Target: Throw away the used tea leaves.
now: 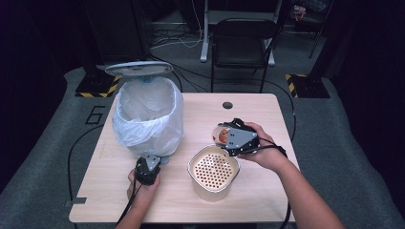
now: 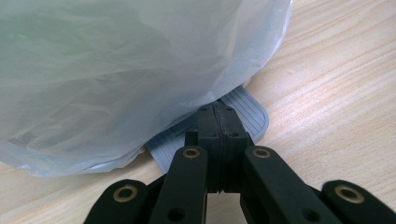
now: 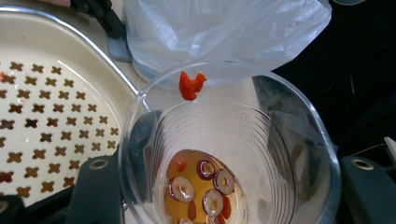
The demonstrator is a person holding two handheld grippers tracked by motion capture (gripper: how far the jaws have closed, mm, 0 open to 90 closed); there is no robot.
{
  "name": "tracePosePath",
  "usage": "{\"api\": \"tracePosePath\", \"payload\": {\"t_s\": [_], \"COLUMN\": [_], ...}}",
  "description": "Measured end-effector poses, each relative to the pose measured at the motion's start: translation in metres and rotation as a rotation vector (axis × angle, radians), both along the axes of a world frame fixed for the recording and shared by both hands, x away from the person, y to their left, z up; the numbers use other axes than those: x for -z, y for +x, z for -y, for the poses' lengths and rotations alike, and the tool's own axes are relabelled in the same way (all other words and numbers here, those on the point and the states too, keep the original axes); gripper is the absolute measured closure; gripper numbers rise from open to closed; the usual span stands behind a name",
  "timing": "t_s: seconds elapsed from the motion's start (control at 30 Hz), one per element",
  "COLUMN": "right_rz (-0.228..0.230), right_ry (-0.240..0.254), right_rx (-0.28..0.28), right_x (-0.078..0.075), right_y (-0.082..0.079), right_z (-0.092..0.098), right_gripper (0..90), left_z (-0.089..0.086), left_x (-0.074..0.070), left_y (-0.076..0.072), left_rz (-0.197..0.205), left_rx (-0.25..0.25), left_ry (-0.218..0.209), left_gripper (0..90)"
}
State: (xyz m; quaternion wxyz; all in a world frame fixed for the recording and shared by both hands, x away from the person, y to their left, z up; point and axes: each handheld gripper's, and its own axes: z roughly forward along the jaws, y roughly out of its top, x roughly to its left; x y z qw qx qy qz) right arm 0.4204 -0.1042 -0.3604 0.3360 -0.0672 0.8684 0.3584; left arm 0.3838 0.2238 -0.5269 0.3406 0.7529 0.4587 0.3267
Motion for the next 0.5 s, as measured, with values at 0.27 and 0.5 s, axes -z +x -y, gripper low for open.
{"api": "tracePosePath", "payload": {"t_s": [0.27, 0.5], "right_rz": [0.094, 0.231], "right_ry": [-0.077, -0.173], "right_rx": [-0.016, -0.033], "right_x": [0.002, 0.004], "right_y": [-0.014, -0.030], "right_z": [-0.006, -0.014], "right_gripper": [36.2, 36.2], "left_z": [0.000, 0.000], "left_x": [0.000, 0.000], "left_y": [0.000, 0.000], "left_rz": [0.002, -0.001], "left_rx": [-0.002, -0.001], "left_ry": [0.000, 0.000], "left_gripper": [89.7, 89.7]}}
